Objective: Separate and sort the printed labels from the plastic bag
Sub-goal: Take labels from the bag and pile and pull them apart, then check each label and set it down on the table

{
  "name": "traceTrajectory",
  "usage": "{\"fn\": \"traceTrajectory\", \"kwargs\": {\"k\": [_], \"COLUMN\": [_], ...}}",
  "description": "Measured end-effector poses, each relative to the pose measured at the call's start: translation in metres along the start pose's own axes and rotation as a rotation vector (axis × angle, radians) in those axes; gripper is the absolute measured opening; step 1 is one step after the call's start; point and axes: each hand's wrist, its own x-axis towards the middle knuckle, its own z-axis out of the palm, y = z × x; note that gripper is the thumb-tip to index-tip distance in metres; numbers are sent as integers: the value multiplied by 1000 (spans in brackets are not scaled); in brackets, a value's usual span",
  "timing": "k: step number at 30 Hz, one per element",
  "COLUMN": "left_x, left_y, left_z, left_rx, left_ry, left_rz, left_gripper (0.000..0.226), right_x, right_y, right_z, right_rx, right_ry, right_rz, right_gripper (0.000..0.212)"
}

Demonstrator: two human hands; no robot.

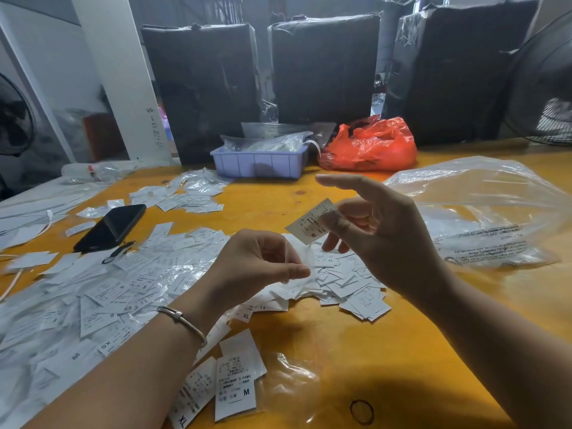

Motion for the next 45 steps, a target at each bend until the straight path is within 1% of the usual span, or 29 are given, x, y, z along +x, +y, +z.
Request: {"fn": "traceTrajectory", "kwargs": {"k": [5,11,13,17,23,27,32,35,38,41,45], "left_x": [0,0,0,1,0,0,0,0,-1,0,-1], "left_y": [-1,0,-1,-2,-1,0,-1,-1,-1,-1,0], "left_z": [1,1,0,0,1,0,0,1,1,0,0], "left_rx": [14,-20,-17,7,-6,-20,9,5,-7,-4,-14], "left_ry": [-7,9,11,5,-3,0,-9,-3,22,26,1], "left_rz": [11,14,12,14,19,5,12,8,-11,-19,5], "left_gripper": [22,29,26,21,17,14,19,20,26,33,19], "right_x": [-1,-3,-2,1,-1,-2,1,0,-2,-2,-1], "right_y": [0,2,1,-4,2,2,-3,-2,1,3,2], "right_z": [3,5,4,1,5,6,4,4,6,5,4], "right_rx": [35,-70,-61,55,1,2,72,64,-2,-26,-66], "right_ry": [-30,-77,-58,18,-65,-78,17,-26,-79,-69,-16], "right_rz": [24,39,27,-10,38,39,-21,4,35,40,19], "right_gripper": [40,29,24,19,14,13,13,13,11,10,10]}}
